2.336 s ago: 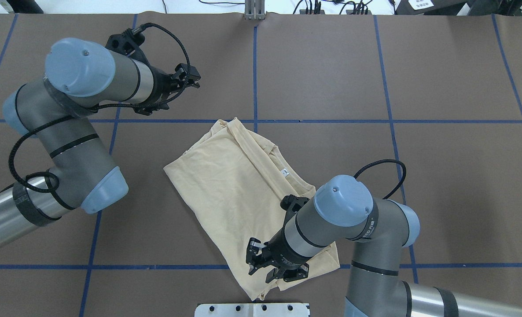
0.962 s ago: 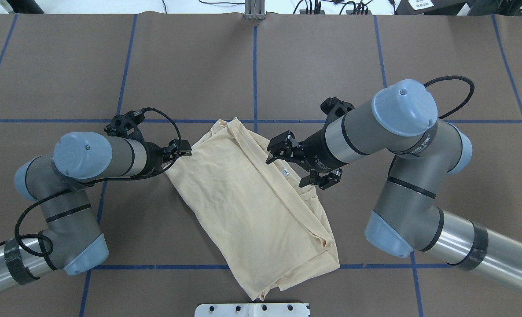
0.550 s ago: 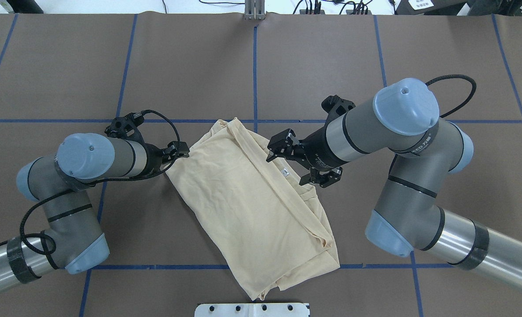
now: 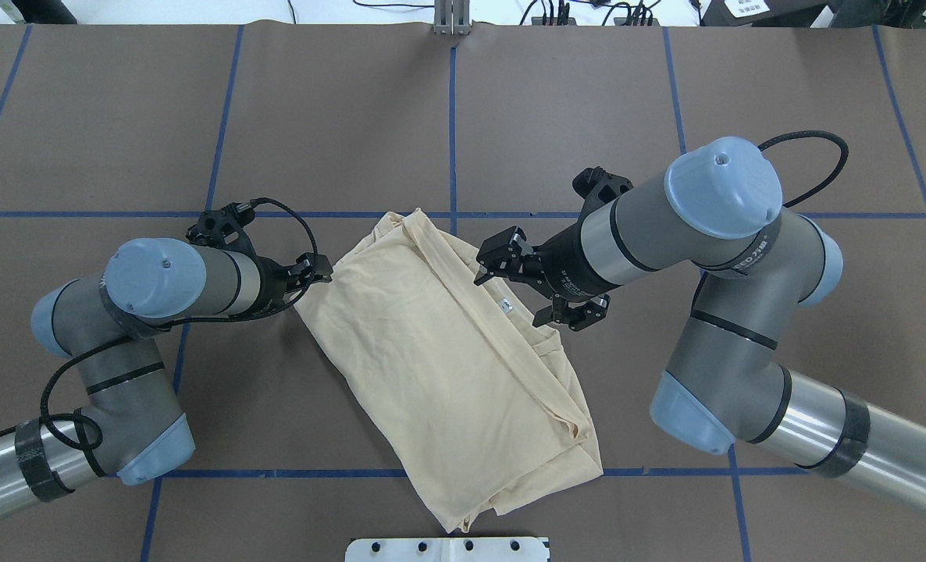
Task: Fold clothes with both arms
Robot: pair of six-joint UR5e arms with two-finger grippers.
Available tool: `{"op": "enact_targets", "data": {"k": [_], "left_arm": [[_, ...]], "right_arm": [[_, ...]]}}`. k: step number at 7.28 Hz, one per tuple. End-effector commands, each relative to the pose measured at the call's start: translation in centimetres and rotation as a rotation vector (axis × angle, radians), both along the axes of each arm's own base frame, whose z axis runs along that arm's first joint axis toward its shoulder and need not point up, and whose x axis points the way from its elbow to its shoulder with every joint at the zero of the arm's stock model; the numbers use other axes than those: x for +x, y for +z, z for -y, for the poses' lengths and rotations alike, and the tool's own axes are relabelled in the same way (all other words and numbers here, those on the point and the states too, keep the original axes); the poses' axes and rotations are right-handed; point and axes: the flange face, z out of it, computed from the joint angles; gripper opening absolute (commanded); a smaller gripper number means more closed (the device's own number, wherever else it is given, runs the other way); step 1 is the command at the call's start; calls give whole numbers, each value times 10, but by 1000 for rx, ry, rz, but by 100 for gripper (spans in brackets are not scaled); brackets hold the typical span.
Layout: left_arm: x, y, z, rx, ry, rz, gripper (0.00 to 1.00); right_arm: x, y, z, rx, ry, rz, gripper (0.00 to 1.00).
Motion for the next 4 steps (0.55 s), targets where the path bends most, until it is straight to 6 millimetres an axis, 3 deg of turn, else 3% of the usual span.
{"op": "enact_targets", "data": {"k": [1, 3, 4], "left_arm": [[5, -2, -4, 1, 9, -1, 69], [6, -4, -5, 2, 11, -4, 44], [5, -4, -5, 3, 11, -5, 19]], "right_arm": [[2, 1, 1, -3, 2, 0, 100], [5, 1, 1, -2, 3, 1, 100], [6, 2, 1, -3, 4, 0, 100]]}}
